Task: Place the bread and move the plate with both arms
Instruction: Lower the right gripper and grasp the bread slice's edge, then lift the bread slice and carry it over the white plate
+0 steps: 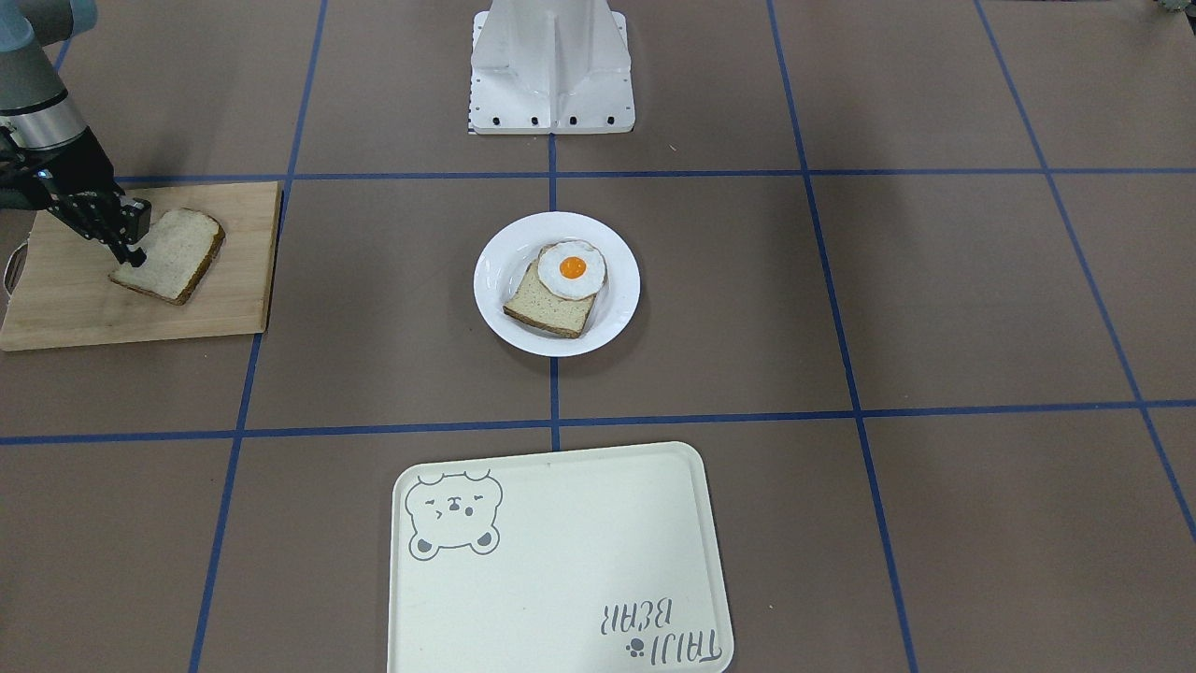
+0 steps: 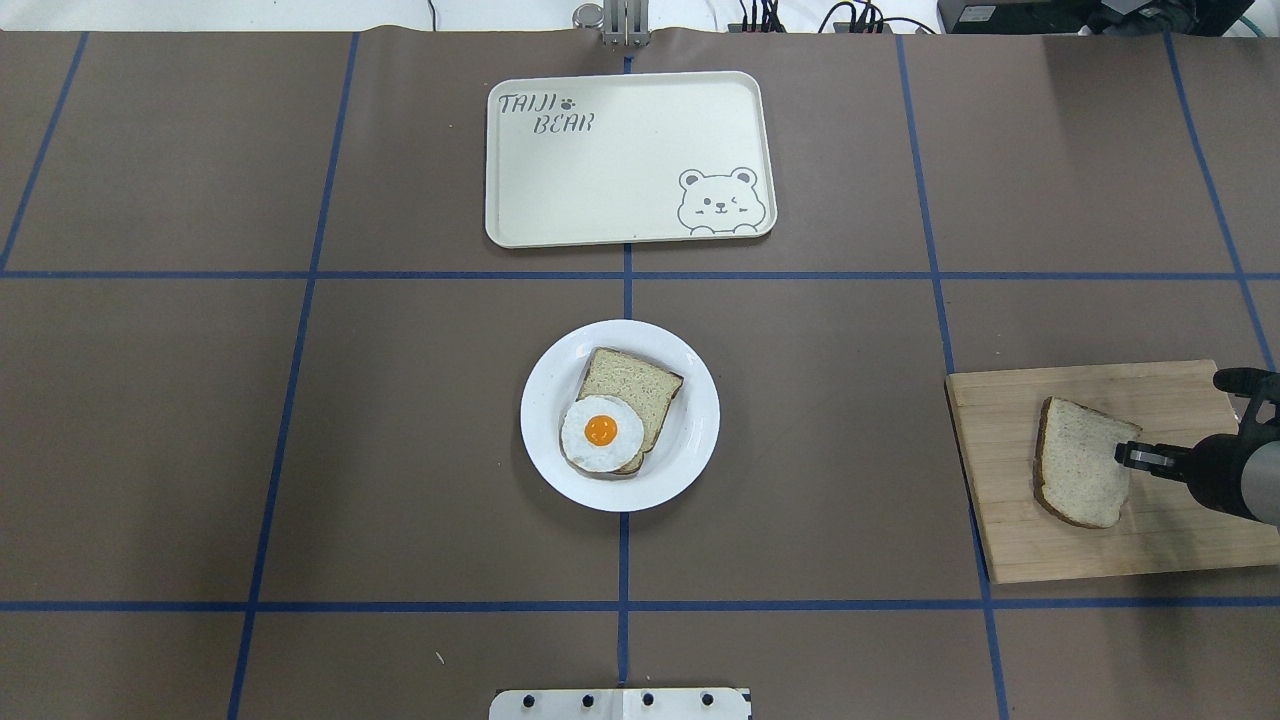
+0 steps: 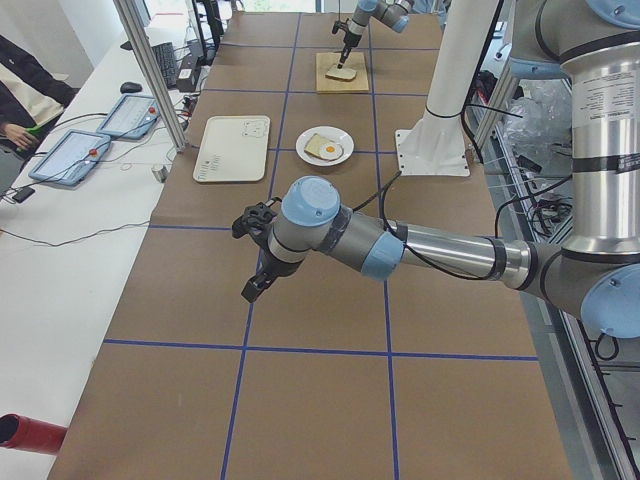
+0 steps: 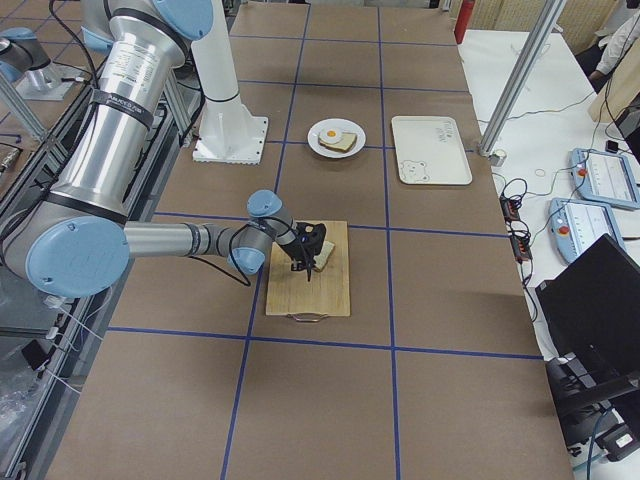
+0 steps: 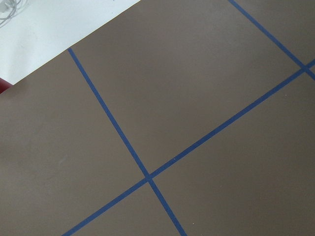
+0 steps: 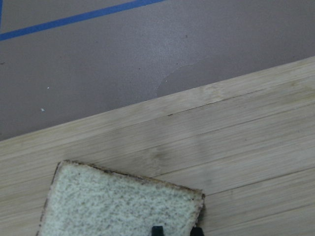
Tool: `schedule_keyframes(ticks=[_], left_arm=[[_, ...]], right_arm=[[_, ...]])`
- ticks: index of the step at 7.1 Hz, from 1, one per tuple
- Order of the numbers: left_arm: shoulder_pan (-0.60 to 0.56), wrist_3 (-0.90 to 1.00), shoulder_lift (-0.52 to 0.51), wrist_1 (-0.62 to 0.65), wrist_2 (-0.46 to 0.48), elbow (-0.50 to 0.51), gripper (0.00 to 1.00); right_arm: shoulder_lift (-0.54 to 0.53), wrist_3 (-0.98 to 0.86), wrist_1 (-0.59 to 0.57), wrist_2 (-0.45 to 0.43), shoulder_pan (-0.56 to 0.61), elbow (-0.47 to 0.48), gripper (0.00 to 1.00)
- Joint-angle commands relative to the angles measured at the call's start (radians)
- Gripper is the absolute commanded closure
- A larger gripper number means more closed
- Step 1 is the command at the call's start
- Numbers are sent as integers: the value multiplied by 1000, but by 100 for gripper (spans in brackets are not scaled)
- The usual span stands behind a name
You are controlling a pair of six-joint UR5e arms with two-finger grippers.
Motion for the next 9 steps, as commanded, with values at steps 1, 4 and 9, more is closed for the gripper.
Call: schedule_keyframes(ticks=[1,4,9], left_arm=[[0,0,0,0,0,0,2],[0,-12,-2,0,0,0,2],[3,-15,-2,0,0,0,2]], right_arm=[[0,-57,3,63,50,11,100],[38,-185,14,336,240,19,100],[330,-31,11,533,355,19,100]])
